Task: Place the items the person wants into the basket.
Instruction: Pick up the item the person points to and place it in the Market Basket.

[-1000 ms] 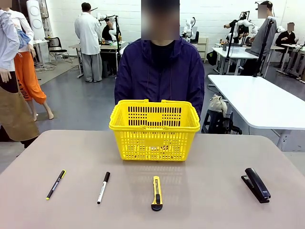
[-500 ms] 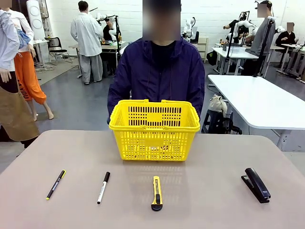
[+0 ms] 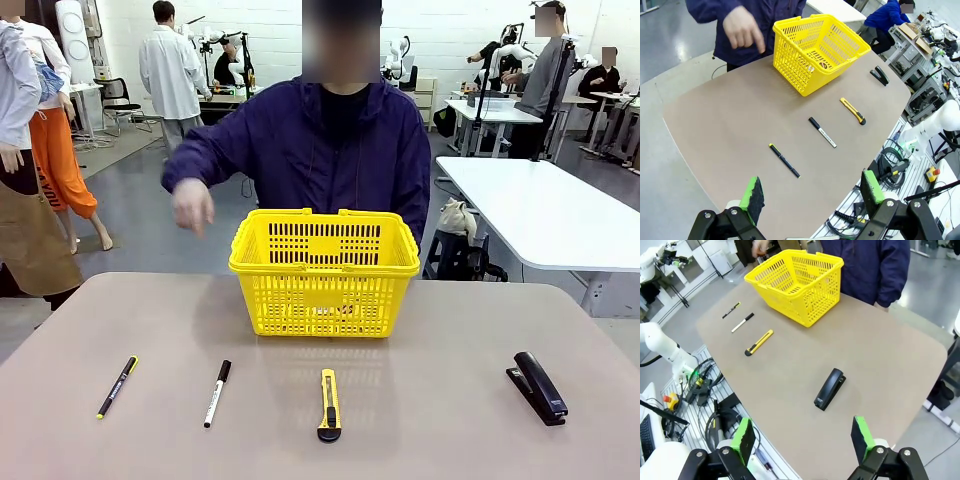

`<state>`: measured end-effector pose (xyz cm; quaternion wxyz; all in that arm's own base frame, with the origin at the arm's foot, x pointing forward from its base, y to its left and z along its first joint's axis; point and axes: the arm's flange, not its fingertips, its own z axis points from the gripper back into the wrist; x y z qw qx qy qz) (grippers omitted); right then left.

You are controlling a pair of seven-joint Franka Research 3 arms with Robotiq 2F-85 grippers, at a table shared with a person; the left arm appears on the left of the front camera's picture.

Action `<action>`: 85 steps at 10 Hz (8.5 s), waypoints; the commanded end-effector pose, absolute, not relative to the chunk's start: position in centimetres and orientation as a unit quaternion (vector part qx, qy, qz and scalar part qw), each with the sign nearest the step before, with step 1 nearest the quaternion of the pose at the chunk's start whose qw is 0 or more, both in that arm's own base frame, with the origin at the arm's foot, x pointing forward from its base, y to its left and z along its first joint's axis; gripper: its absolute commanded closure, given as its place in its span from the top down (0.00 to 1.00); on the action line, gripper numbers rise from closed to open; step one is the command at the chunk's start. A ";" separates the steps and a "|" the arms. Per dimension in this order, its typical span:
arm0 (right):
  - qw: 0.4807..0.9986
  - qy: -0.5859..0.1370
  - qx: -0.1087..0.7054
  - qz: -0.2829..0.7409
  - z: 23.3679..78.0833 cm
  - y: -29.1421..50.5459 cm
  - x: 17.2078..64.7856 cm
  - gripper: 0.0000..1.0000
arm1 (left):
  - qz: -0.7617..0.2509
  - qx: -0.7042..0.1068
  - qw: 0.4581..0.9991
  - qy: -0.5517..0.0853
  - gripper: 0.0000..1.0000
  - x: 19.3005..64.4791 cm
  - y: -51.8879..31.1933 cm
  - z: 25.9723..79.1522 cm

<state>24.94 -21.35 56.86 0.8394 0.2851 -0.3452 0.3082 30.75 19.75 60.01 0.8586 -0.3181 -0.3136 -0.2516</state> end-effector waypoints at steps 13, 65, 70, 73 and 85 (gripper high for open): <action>0.829 -0.356 0.294 0.314 57.1 -21.5 25.1 1.00 | -0.258 -0.322 0.853 -0.320 1.00 30.7 19.9 60.0; 0.829 -0.356 0.294 0.314 57.1 -21.5 25.1 1.00 | -0.054 0.009 0.998 -0.041 0.41 40.1 -6.6 30.5; 0.829 -0.356 0.294 0.314 57.1 -21.5 25.1 1.00 | -0.050 0.006 0.998 -0.032 0.18 40.0 -6.7 30.3; 0.829 -0.356 0.294 0.314 57.1 -21.5 25.1 1.00 | -0.053 0.006 0.998 -0.030 0.00 40.1 -6.6 30.4; 0.829 -0.356 0.294 0.314 57.1 -21.5 25.1 1.00 | -0.103 0.032 0.991 -0.082 0.06 38.1 -6.4 55.8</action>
